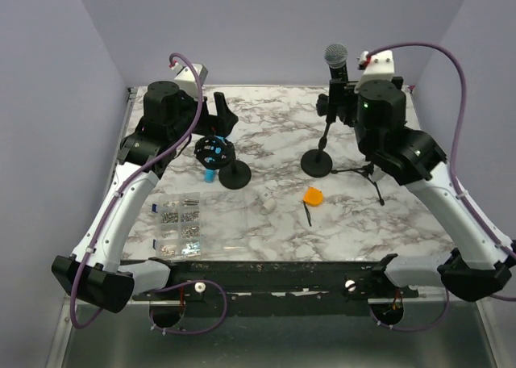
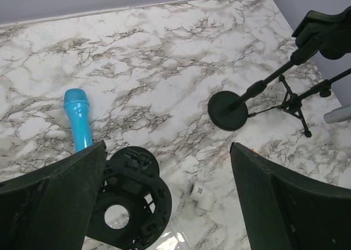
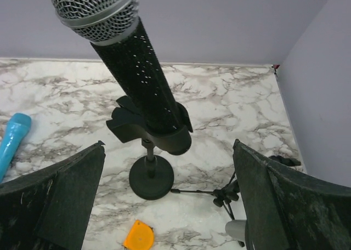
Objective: Remove the microphone from the stand
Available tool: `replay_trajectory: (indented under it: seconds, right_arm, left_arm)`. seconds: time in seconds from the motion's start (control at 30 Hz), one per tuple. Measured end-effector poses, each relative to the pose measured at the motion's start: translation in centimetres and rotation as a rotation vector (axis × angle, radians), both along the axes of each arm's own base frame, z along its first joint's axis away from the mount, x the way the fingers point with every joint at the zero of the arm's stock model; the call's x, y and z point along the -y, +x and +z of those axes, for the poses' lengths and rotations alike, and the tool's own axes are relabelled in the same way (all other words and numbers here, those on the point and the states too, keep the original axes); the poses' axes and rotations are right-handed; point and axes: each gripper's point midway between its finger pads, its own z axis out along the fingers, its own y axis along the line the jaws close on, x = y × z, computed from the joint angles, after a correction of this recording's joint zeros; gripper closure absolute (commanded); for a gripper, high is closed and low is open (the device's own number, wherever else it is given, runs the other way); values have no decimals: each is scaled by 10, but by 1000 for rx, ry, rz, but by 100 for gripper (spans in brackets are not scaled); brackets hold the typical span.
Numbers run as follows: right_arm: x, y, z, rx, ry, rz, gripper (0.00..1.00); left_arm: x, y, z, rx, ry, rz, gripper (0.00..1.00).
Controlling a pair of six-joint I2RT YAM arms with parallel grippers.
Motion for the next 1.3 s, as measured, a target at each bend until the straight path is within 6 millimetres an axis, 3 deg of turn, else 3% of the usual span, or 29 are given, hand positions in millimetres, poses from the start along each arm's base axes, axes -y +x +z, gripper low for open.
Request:
replay_trajectory:
  seconds: [0.17,0.3,0.93,1.07,1.3]
  right_arm:
    - [-25,31,-24,-48,-74,4,1]
    - [-30,44,-34,-57,-124,-11,6]
    - [-30,80,-1,113,-181,-101,19]
    - [-30,87,-3,136,-213,-116,21]
    - [-29,94,-17,137,-257,-121,39]
  left_arm:
    - [1,1,1,5,-3,-1,7]
    - [2,0,1,0,-11,-7,7]
    - [8,-3,4,-2,-38,-33,7]
    - [8,-3,4,-2,-40,-37,5]
    - [10,-5,5,-2,-44,-48,5]
